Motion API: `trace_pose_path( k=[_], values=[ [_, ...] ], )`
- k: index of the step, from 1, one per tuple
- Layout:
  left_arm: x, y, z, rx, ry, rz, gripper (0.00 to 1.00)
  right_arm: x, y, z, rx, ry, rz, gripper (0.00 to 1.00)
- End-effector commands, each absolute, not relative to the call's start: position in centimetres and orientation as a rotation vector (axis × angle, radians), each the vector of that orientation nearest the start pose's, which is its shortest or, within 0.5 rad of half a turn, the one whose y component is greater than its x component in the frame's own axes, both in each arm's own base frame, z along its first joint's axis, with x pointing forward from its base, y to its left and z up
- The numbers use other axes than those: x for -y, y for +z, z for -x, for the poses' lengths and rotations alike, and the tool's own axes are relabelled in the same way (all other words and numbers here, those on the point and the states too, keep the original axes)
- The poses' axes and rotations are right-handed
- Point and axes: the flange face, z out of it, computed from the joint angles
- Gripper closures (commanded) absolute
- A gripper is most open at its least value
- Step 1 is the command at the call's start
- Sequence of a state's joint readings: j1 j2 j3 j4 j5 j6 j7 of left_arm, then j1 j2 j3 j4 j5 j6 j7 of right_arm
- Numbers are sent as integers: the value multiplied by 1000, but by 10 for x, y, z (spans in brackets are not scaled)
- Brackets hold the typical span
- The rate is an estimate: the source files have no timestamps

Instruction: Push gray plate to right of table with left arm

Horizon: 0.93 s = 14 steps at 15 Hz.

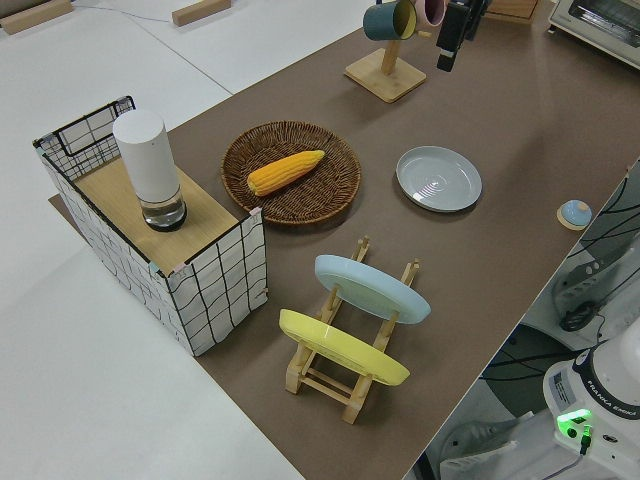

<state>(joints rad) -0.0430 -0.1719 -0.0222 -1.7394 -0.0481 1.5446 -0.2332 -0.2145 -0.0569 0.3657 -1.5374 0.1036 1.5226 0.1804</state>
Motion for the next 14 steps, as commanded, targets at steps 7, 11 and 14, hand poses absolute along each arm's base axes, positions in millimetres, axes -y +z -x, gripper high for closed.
trace_pose_path(
  k=[7,11,14],
  values=[
    [45,577,-496,220,154,3179,9,-98,668,-525,-38,-36,3035,5],
    [44,530,-496,244,132,3186,9,-98,668,-525,-38,-36,3035,5],
    [40,503,-496,285,117,3203,9,-98,668,-525,-38,-36,3035,5]
  ],
)
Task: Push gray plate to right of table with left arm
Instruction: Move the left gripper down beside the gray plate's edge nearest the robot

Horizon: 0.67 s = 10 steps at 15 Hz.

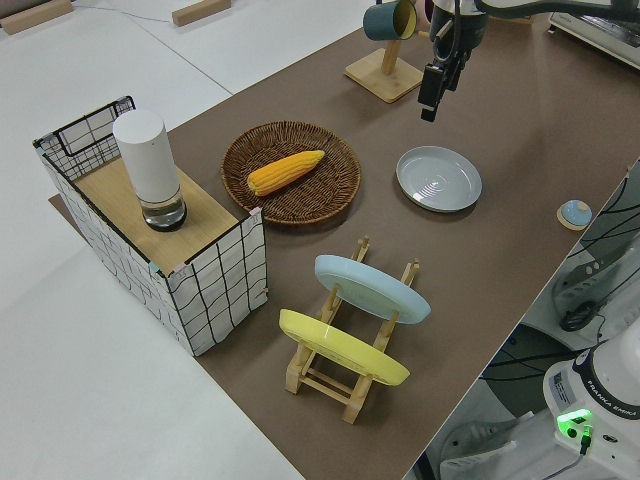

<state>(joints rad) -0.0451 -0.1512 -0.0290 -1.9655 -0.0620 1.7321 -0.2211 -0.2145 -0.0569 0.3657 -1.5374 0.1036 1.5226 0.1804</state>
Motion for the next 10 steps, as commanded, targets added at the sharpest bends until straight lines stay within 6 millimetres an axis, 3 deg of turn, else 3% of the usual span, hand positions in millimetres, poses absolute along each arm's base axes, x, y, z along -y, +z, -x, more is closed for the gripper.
trace_pose_path(
  k=[1,8,10],
  values=[
    [40,492,-495,301,101,3206,9,-98,668,-525,-38,-36,3035,5],
    [34,425,-486,349,57,3211,9,-98,667,-525,-38,-34,3035,5],
    [36,395,-483,350,59,3206,9,-98,668,-525,-38,-36,3035,5]
  ],
)
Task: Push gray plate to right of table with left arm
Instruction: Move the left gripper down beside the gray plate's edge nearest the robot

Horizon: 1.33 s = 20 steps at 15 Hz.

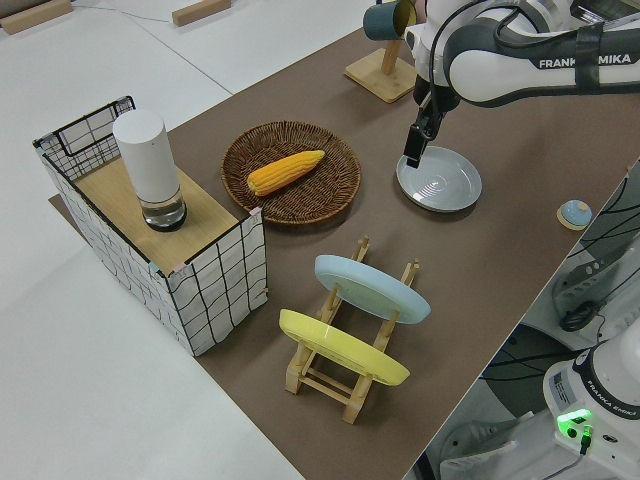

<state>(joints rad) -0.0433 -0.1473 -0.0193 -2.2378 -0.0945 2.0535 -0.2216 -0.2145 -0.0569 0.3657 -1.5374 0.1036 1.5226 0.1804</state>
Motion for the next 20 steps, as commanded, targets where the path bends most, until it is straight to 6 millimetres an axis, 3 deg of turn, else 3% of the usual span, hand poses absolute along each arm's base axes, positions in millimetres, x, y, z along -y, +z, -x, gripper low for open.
trace_pose_path(
  k=[1,7,13,17,20],
  values=[
    [36,383,-481,354,57,3205,11,-98,668,-525,-38,-36,3035,5],
    [38,325,-478,357,60,3193,11,-98,668,-525,-38,-36,3035,5],
    [43,311,-469,370,79,3206,25,-98,668,-525,-38,-36,3035,5],
    [57,299,-465,342,104,3218,61,-98,668,-525,-38,-36,3035,5],
    [58,296,-463,340,109,3217,297,-98,668,-525,-38,-36,3035,5]
  ],
)
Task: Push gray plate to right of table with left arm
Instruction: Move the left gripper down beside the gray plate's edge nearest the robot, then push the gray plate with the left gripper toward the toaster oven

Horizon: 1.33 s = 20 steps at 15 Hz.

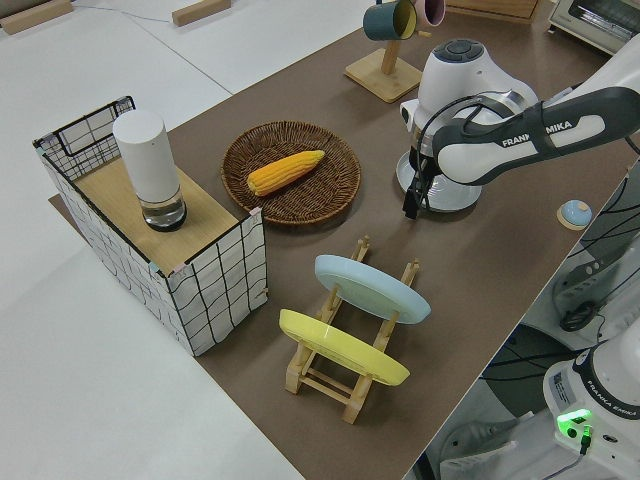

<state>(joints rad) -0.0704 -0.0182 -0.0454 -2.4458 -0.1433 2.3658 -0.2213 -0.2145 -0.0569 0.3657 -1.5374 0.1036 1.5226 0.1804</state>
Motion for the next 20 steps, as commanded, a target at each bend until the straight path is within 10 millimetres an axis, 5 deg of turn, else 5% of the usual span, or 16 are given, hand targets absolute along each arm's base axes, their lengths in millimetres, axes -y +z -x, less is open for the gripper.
trace_pose_path(
  k=[1,6,7,14,20],
  values=[
    [59,296,-463,335,109,3217,401,-98,668,-525,-38,-36,3035,5],
    [60,294,-462,328,119,3217,951,-98,668,-525,-38,-36,3035,5],
    [60,294,-463,325,116,3217,1000,-98,668,-525,-38,-36,3035,5],
    [62,293,-462,315,121,3218,1000,-98,668,-525,-38,-36,3035,5],
    [85,293,-458,293,135,3225,1000,-98,668,-525,-38,-36,3035,5]
  ],
)
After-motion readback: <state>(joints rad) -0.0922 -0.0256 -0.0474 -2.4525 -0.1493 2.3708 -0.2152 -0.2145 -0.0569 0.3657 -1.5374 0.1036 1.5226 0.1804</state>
